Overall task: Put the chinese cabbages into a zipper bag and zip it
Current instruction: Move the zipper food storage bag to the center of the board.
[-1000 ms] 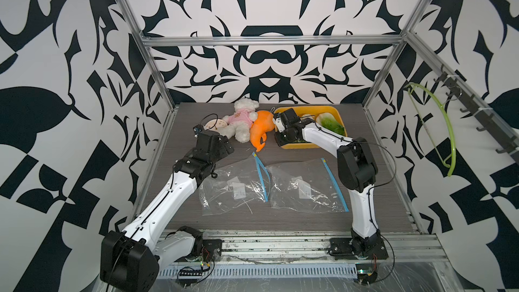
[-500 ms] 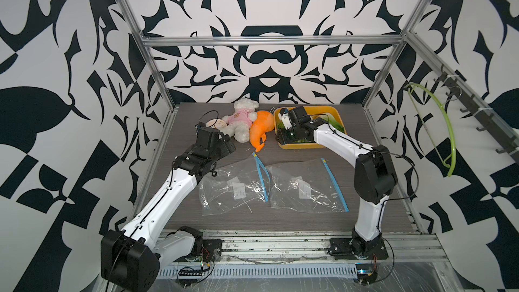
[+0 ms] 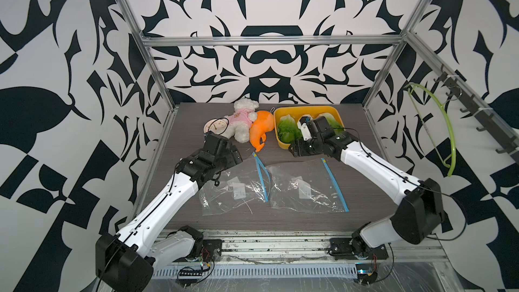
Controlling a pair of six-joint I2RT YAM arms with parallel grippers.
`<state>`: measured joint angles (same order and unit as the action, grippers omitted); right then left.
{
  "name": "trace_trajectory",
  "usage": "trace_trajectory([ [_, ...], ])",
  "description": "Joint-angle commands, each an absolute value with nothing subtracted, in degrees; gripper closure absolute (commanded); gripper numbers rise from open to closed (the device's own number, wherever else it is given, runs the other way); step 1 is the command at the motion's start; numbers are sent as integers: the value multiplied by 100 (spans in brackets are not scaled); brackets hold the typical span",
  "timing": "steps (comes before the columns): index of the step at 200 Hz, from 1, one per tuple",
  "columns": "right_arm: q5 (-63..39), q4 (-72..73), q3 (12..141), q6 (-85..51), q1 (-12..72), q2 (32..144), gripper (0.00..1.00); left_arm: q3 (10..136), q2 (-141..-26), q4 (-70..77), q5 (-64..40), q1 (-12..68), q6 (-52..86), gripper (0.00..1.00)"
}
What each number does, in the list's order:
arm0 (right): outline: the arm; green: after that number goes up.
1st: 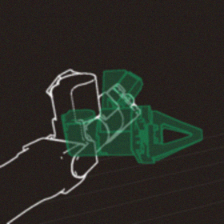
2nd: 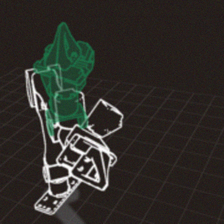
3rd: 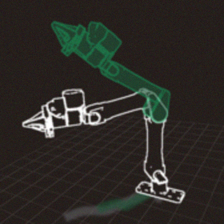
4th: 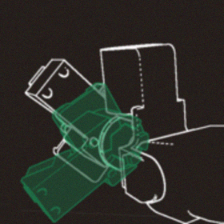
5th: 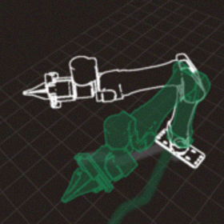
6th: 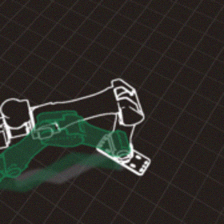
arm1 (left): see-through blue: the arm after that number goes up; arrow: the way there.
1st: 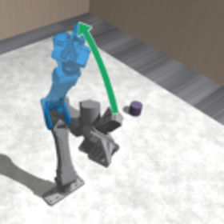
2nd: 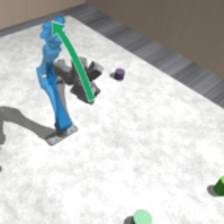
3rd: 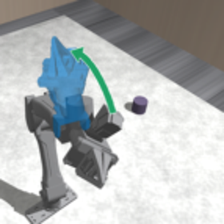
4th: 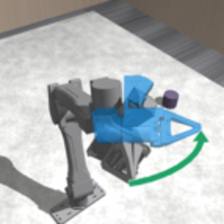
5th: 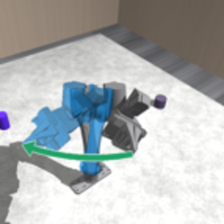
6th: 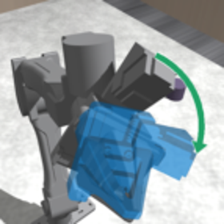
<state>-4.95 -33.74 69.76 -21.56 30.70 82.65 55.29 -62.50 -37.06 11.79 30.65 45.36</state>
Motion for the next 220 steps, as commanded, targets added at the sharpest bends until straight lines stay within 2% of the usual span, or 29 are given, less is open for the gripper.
trace_trajectory([
  [1, -231, -3729, 6750, -2760, 3382, 7847, 27, 5531, -6102, -4041, 1358, 3332, 4752, 1],
  [40, 158, -3727, 6467, -3433, 4251, 7651, 24, 5353, -6010, -3991, 1485, 3735, 5039, 0],
  [92, 812, -3498, 6517, -3989, 5225, 8039, 21, 5256, -6158, -3929, 1687, 4017, 5228, 0],
  [142, 907, -3244, 6458, -4002, 5436, 8690, 20, 5212, -6275, -3771, 1645, 4125, 5259, 1],
  [220, 1699, -3484, 5854, -3597, 5174, 8317, 15, 5449, -6975, -3815, 1780, 4662, 5350, 8],
])
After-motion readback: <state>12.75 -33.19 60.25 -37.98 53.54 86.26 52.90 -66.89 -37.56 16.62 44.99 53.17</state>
